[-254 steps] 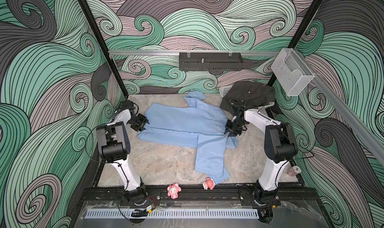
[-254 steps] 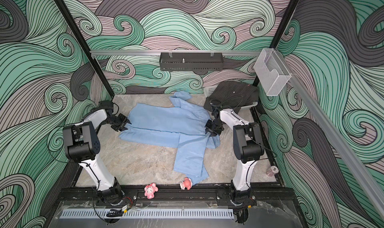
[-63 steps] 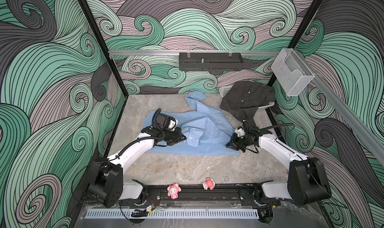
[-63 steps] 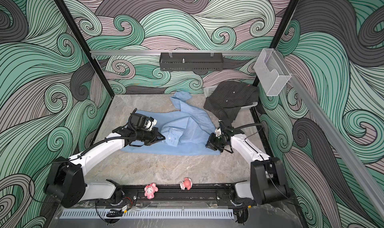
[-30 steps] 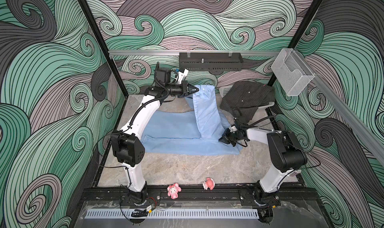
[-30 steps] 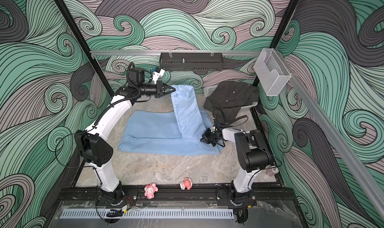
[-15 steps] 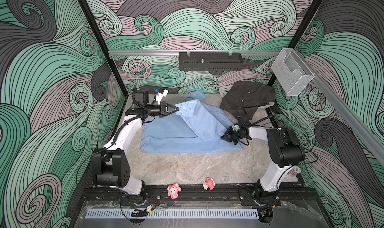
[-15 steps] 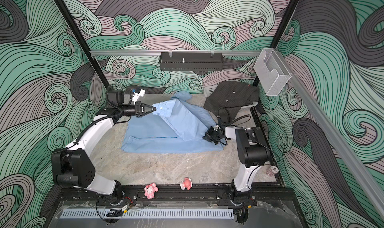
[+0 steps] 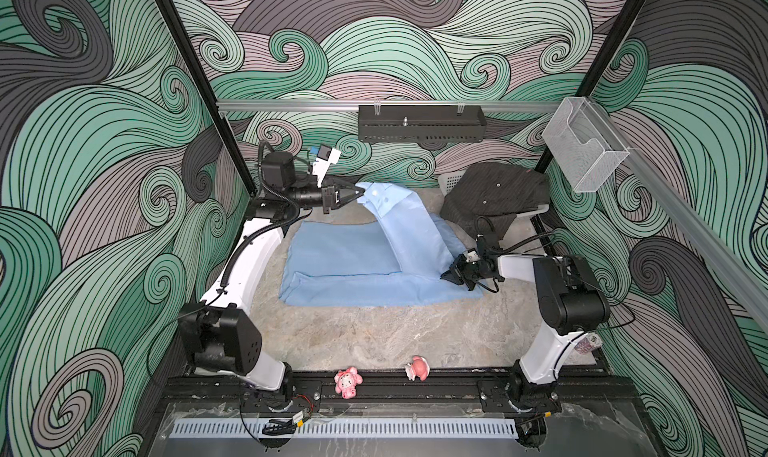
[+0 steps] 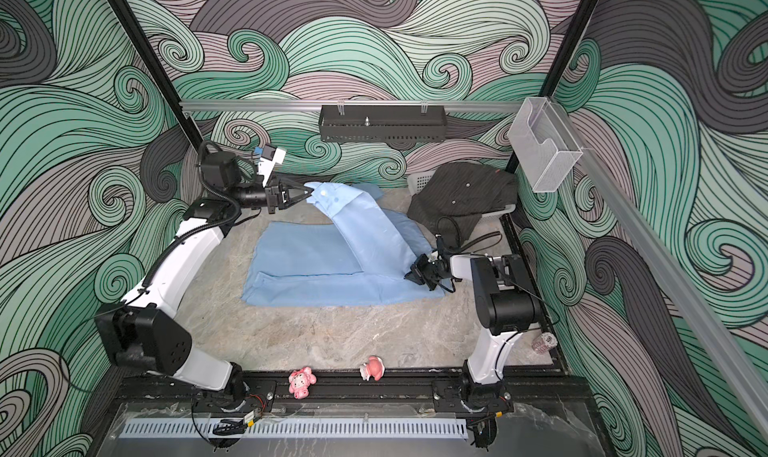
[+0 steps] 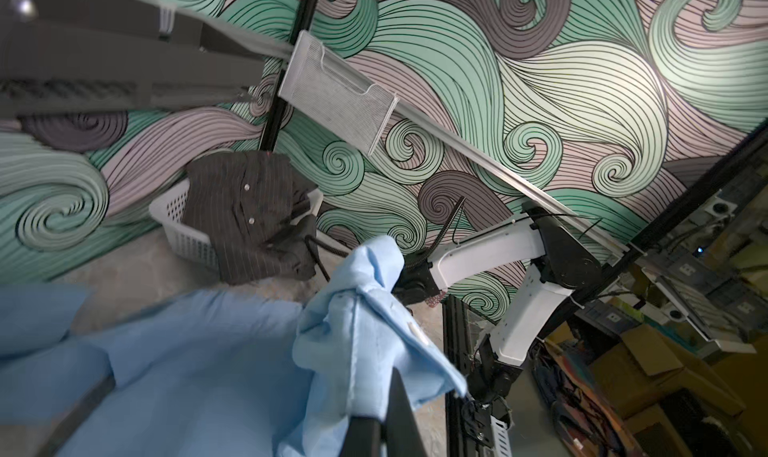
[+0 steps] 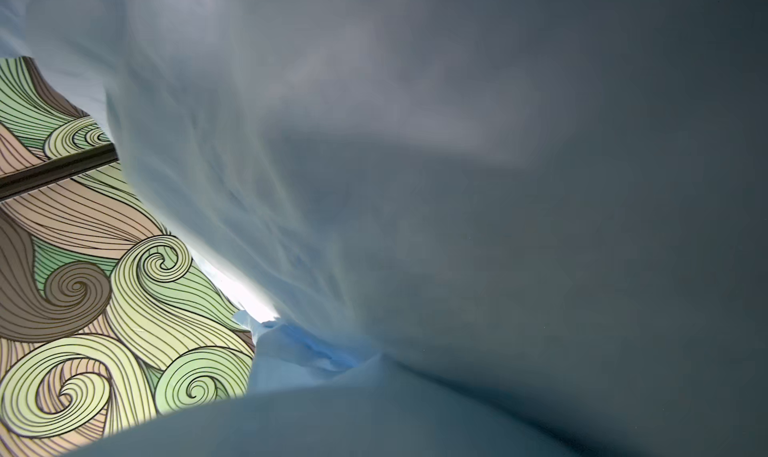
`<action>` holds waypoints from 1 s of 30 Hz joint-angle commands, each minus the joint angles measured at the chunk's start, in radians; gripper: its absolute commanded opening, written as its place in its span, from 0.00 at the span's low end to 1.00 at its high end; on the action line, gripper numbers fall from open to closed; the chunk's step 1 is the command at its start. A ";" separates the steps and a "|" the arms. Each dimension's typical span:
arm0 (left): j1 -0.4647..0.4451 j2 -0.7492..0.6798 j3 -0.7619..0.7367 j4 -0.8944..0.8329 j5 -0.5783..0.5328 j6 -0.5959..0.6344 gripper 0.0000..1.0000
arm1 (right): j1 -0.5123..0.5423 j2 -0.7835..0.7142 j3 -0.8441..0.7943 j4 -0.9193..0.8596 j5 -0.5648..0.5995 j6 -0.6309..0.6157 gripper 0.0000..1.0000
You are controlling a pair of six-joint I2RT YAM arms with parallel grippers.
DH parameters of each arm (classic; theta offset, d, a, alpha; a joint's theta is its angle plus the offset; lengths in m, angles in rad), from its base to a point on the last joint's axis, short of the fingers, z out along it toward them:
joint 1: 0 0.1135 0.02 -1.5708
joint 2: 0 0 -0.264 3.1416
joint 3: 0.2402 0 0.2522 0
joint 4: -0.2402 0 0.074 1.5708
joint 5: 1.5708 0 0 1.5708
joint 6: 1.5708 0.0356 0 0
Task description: Fold and stack the long sleeve shirts
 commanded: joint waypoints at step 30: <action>0.003 -0.091 -0.545 -0.722 -0.403 0.348 0.18 | -0.010 -0.034 -0.032 -0.051 0.031 0.007 0.00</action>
